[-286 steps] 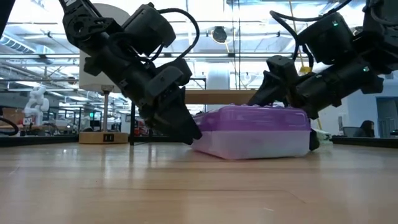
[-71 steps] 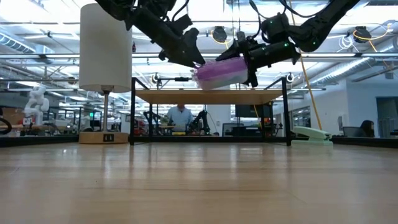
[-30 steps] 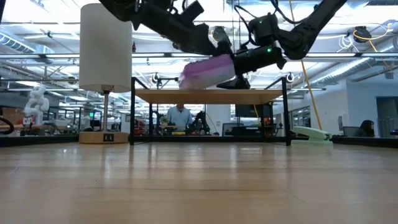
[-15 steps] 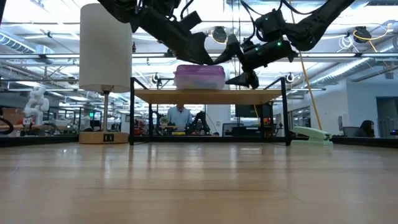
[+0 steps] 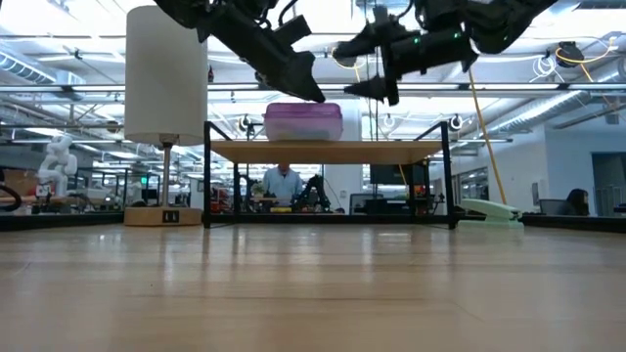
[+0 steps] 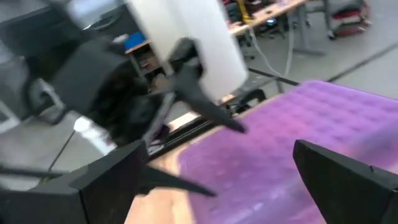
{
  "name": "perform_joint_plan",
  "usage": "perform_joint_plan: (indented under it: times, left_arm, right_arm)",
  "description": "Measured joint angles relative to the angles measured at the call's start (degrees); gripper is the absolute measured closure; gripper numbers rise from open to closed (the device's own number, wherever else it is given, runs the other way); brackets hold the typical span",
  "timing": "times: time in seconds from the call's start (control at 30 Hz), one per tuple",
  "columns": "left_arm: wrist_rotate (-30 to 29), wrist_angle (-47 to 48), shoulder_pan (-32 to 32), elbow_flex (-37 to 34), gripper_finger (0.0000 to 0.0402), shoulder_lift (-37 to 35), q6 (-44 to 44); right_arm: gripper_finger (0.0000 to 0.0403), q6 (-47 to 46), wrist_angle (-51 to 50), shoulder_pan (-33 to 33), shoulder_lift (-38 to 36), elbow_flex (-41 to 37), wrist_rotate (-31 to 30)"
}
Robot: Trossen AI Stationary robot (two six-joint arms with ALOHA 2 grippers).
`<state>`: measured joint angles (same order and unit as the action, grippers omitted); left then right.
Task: Pack school essentials
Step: Put the violet supply box on the shelf, then return to Home Position
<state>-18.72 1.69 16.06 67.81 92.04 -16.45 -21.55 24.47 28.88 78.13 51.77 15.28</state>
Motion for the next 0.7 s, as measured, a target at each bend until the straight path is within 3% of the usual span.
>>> perform_joint_plan:
  times: [0.4,0.7]
  left_arm:
    - [0.1,2.1,-6.2,-0.2,0.0119,-8.0,4.7]
    - [0.6,-5.2,-10.7,-9.5,0.0119,-13.0,9.9]
  right_arm:
    - [0.0025,8.8,1.2,-16.4,-3.2,-5.5,-1.7]
    - [0.0128,24.0,0.2,-29.3,-9.5,-10.4,-11.0]
